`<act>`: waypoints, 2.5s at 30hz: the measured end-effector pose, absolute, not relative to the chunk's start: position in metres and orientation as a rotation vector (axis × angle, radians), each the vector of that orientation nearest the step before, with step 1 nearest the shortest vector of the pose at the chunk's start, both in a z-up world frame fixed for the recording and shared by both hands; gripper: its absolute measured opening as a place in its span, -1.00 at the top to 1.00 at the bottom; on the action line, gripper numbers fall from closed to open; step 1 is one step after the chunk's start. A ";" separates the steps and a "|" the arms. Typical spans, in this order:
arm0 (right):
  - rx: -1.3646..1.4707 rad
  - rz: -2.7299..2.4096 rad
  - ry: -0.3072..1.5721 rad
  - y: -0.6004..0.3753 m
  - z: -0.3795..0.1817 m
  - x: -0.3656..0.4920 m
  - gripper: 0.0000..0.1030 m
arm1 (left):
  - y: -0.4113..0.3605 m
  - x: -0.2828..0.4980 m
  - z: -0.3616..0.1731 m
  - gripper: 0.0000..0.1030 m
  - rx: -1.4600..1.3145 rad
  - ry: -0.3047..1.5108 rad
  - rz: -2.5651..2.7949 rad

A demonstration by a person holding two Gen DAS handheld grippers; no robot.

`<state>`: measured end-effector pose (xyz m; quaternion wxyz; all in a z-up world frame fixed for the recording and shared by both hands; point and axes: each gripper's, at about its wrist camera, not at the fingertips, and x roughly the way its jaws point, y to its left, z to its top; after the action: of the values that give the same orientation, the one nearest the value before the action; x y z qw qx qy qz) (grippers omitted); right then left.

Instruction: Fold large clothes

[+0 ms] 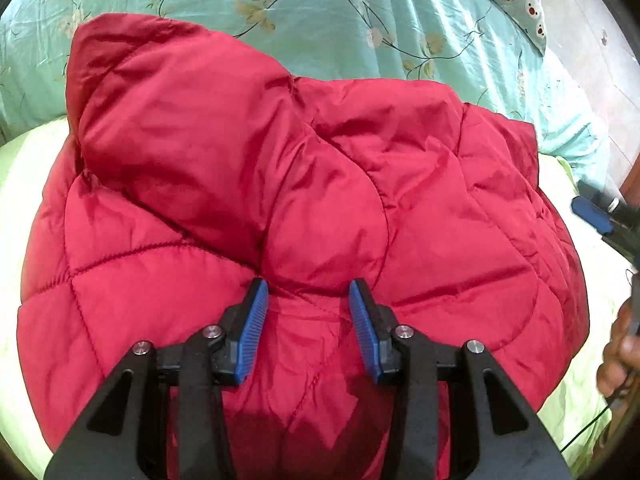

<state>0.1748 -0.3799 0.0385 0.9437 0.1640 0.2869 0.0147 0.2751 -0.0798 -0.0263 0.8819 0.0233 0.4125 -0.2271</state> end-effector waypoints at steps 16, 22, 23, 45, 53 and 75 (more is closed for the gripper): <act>0.310 -0.046 0.817 -0.385 -0.018 0.263 -0.48 | -0.028 0.295 0.002 0.21 -0.079 0.837 -0.394; 0.363 -0.040 0.807 -0.396 -0.020 0.268 -0.48 | -0.026 0.340 -0.027 0.23 -0.100 0.930 -0.344; 0.366 -0.041 0.808 -0.397 -0.020 0.267 -0.48 | -0.029 0.344 -0.030 0.23 -0.091 0.934 -0.338; 0.380 -0.035 0.815 -0.399 -0.026 0.269 -0.52 | -0.016 0.341 -0.041 0.23 -0.074 0.934 -0.313; 0.413 -0.022 0.735 -0.404 0.003 0.214 -0.50 | -0.027 0.343 -0.041 0.23 -0.062 0.921 -0.311; 0.429 -0.058 0.758 -0.444 0.003 0.140 -0.55 | 0.014 0.266 0.005 -0.26 -0.112 0.838 -0.404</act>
<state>0.1402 -0.4441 0.0027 0.9062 0.2079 0.3672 -0.0282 0.2663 0.0136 0.0046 0.8922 -0.0538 0.4038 -0.1949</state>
